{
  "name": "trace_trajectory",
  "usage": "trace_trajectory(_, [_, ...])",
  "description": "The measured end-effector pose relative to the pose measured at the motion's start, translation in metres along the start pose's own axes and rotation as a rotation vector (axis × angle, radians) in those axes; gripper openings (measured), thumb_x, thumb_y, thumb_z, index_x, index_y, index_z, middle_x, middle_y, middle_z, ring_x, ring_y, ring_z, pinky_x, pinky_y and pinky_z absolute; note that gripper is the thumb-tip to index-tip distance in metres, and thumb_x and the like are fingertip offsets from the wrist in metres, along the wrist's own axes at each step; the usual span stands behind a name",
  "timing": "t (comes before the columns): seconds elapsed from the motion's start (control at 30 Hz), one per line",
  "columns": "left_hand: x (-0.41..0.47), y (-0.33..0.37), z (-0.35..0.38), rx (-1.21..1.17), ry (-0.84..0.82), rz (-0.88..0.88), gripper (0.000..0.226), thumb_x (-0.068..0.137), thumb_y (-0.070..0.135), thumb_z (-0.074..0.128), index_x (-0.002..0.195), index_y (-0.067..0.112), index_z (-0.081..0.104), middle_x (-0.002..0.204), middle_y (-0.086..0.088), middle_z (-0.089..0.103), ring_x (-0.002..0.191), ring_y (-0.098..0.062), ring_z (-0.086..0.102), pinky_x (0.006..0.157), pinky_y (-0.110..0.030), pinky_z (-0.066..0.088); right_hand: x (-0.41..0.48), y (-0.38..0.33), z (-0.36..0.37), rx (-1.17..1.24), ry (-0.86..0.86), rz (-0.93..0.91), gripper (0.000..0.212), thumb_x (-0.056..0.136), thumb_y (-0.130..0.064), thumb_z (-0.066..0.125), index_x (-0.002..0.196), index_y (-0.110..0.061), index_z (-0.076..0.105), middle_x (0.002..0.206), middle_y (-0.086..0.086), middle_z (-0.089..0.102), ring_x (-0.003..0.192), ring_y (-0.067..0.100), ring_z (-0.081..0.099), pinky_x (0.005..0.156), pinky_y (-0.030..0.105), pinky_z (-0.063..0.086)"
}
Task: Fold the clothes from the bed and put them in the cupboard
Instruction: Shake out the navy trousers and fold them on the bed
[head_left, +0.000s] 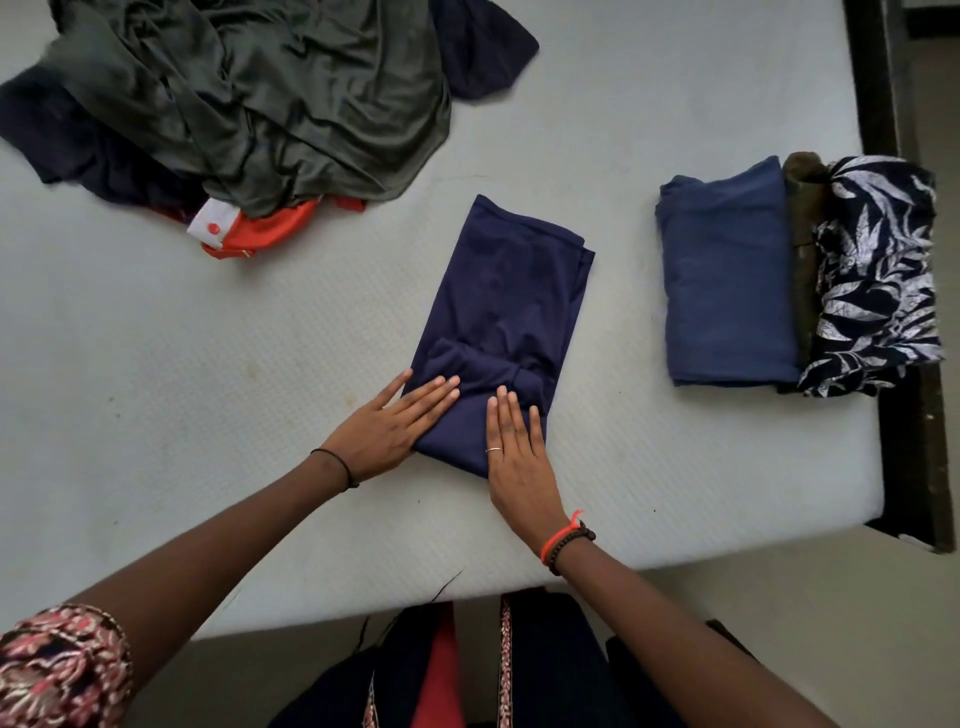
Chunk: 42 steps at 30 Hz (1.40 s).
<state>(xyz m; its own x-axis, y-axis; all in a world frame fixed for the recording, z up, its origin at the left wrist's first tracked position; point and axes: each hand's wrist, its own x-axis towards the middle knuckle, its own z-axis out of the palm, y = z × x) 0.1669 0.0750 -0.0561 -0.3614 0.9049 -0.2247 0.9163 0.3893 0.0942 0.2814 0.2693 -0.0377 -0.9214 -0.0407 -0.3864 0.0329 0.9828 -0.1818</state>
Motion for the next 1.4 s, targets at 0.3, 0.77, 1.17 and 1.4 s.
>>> trace_trajectory(0.3, [-0.019, 0.000, -0.064, -0.332, -0.374, -0.041, 0.073, 0.081, 0.042, 0.011, 0.148, 0.018, 0.027, 0.147, 0.000, 0.041, 0.133, -0.012, 0.042, 0.116, -0.036, 0.017, -0.030, -0.009, -0.038, 0.422, -0.329, -0.107, 0.070, 0.089, 0.002, 0.033, 0.150, 0.000, 0.001, 0.159, 0.014, 0.002, 0.147, 0.025, 0.000, 0.120, 0.035, 0.008])
trace_trajectory(0.77, [0.061, -0.090, -0.116, -1.364, -0.394, -0.644, 0.010, 0.084, 0.017, 0.069, 0.093, 0.021, 0.070, 0.087, 0.004, 0.072, 0.082, -0.004, 0.065, 0.079, -0.016, 0.053, 0.053, 0.094, -0.126, 1.136, -0.309, 0.273, 0.020, 0.089, -0.002, 0.059, 0.104, -0.015, 0.063, 0.089, 0.004, 0.067, 0.077, 0.010, 0.061, 0.074, 0.022, 0.049])
trace_trajectory(1.17, [0.123, -0.103, -0.072, -1.141, -0.022, -0.956, 0.028, 0.088, 0.022, 0.065, 0.111, 0.007, 0.064, 0.101, -0.005, 0.064, 0.094, -0.014, 0.057, 0.082, -0.024, 0.044, 0.127, 0.130, -0.105, 0.895, -0.052, 0.413, 0.013, 0.090, -0.015, 0.062, 0.100, -0.009, 0.066, 0.103, 0.008, 0.069, 0.092, 0.016, 0.061, 0.083, 0.023, 0.048])
trace_trajectory(1.4, [0.079, -0.030, -0.050, -1.259, 0.402, -1.561, 0.025, 0.095, 0.035, 0.051, 0.097, 0.010, 0.055, 0.099, -0.009, 0.060, 0.091, -0.022, 0.057, 0.083, -0.031, 0.044, 0.124, 0.109, -0.099, 0.925, -0.168, 0.438, 0.052, 0.072, -0.047, 0.078, 0.102, -0.012, 0.056, 0.094, -0.005, 0.060, 0.086, 0.011, 0.058, 0.076, 0.027, 0.048])
